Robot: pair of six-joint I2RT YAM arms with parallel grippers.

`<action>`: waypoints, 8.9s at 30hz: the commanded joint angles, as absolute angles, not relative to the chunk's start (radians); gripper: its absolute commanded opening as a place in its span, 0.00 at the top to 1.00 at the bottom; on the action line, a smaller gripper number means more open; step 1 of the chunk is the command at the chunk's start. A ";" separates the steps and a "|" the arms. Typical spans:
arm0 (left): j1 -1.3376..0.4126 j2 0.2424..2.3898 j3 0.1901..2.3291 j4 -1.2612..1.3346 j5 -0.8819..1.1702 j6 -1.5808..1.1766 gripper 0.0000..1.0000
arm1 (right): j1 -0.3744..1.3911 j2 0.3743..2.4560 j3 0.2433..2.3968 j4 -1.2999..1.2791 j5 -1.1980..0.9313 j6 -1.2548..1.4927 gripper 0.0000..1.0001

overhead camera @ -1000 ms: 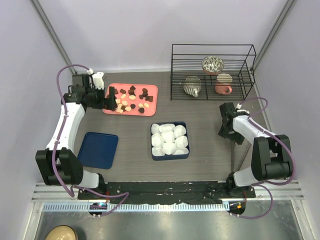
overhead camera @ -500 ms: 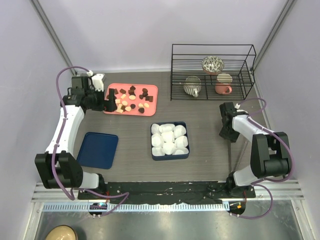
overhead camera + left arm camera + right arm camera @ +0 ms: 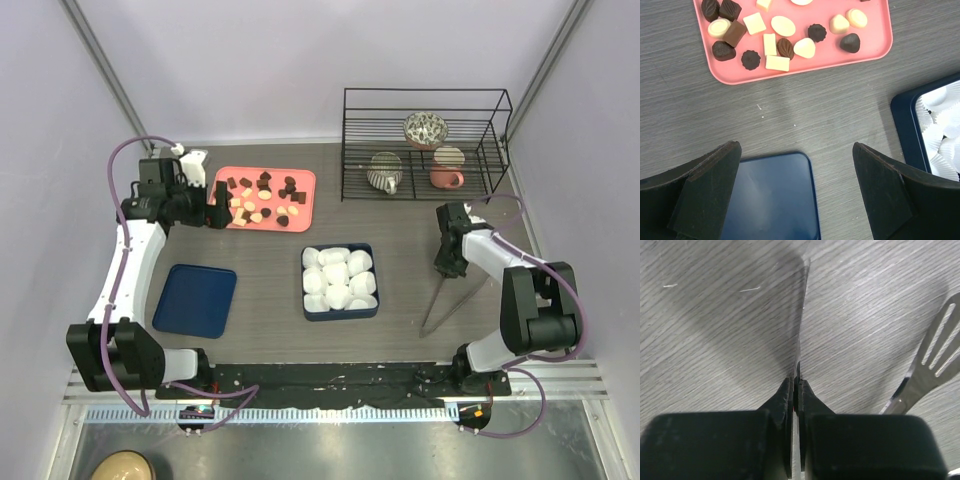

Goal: Pack the chocolate

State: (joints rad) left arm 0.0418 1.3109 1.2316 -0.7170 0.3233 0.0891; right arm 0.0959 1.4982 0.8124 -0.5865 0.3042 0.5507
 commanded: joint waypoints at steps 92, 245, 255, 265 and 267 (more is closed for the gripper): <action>-0.308 1.258 1.353 -1.660 0.963 1.016 0.09 | 1.388 1.511 1.456 -0.790 -0.055 -0.334 0.99; 0.009 1.223 0.936 0.999 1.422 -1.531 1.00 | 0.521 1.459 1.072 1.187 -0.664 1.017 0.00; 0.009 1.204 0.913 0.991 1.424 -1.502 1.00 | 0.592 1.470 1.072 1.192 -0.654 1.002 0.00; 0.009 1.180 0.905 0.966 1.414 -1.465 1.00 | 0.629 1.473 1.031 1.204 -0.565 0.988 0.16; 0.008 1.174 0.902 0.941 1.410 -1.442 1.00 | 0.630 1.465 1.009 1.216 -0.500 0.992 0.22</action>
State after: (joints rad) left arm 0.0132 1.2091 0.9077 0.9543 1.4109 -1.4925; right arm 0.6193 1.4818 1.0351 1.1488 -0.6094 1.0031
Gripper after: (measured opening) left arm 0.012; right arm 0.819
